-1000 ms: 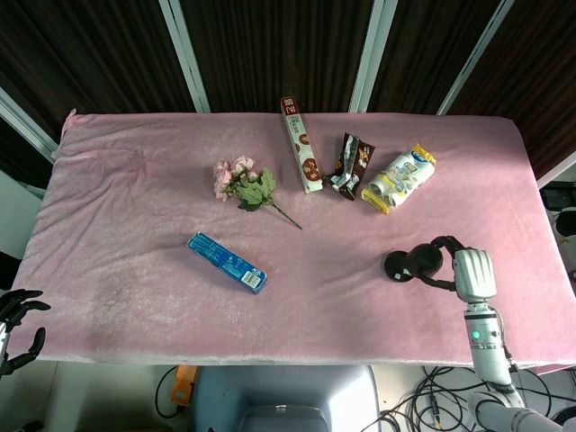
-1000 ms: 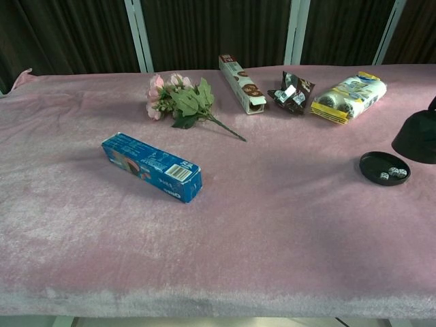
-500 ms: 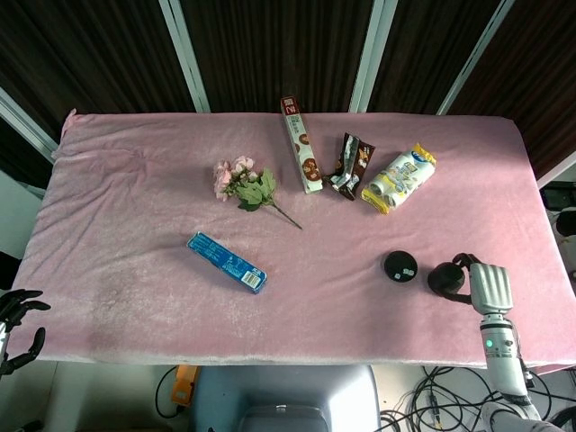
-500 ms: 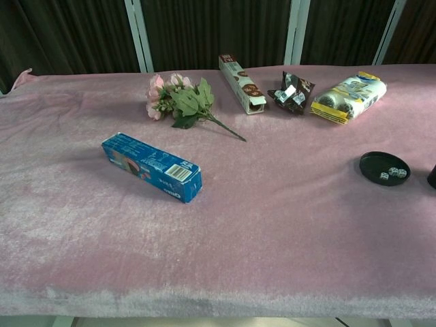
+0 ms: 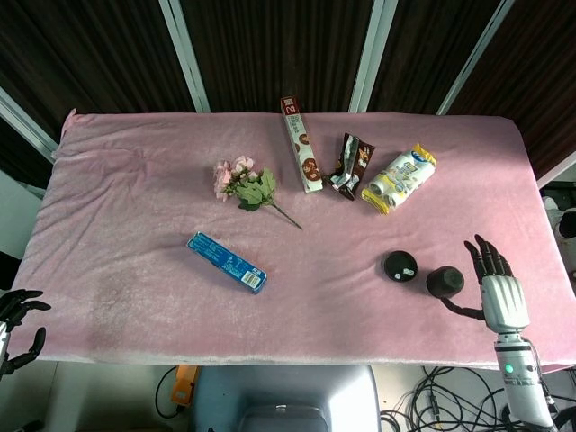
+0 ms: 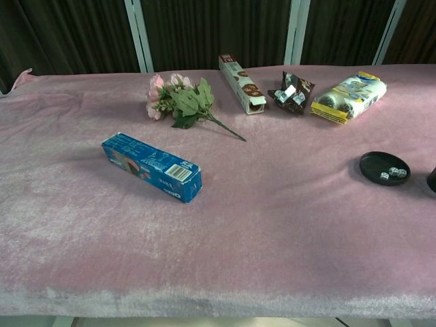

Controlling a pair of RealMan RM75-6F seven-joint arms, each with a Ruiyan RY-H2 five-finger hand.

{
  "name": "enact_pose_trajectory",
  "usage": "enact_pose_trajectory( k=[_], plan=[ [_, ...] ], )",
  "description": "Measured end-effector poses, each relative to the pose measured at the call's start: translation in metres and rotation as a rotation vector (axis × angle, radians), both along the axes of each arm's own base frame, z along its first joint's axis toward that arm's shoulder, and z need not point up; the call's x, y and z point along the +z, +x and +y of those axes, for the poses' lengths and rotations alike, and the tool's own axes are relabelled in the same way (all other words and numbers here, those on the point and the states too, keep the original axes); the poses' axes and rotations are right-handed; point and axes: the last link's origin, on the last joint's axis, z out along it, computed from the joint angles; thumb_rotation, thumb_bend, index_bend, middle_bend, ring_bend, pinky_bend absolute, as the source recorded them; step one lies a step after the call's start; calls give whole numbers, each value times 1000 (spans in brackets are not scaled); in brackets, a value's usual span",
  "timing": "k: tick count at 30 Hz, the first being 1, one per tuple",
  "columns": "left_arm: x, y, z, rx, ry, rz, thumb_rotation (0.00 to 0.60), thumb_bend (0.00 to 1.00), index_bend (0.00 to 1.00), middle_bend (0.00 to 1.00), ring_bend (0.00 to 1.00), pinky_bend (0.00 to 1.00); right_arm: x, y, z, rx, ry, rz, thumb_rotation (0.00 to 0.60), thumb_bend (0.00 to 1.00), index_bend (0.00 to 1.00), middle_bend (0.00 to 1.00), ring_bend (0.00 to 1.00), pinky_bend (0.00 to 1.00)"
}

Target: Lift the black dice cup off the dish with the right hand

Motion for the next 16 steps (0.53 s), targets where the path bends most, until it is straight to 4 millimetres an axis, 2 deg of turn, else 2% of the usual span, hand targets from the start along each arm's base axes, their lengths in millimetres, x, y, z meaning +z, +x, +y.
enact_pose_trajectory(
  k=[5, 10, 16],
  plan=[
    [-1, 1, 0, -2, 1, 5, 600, 469, 390, 242, 159, 467, 25, 5, 30, 24, -112, -102, 600, 223, 29, 26, 6, 215],
    [-2, 3, -1, -10, 1, 11, 600, 467, 390, 242, 159, 467, 35, 1, 63, -48, -133, -96, 600, 224, 18, 28, 0, 195],
    [-2, 3, -1, -9, 4, 16, 600, 467, 390, 242, 159, 466, 37, -2, 74, -98, -105, -89, 600, 224, 14, 28, 0, 196]
  ],
)
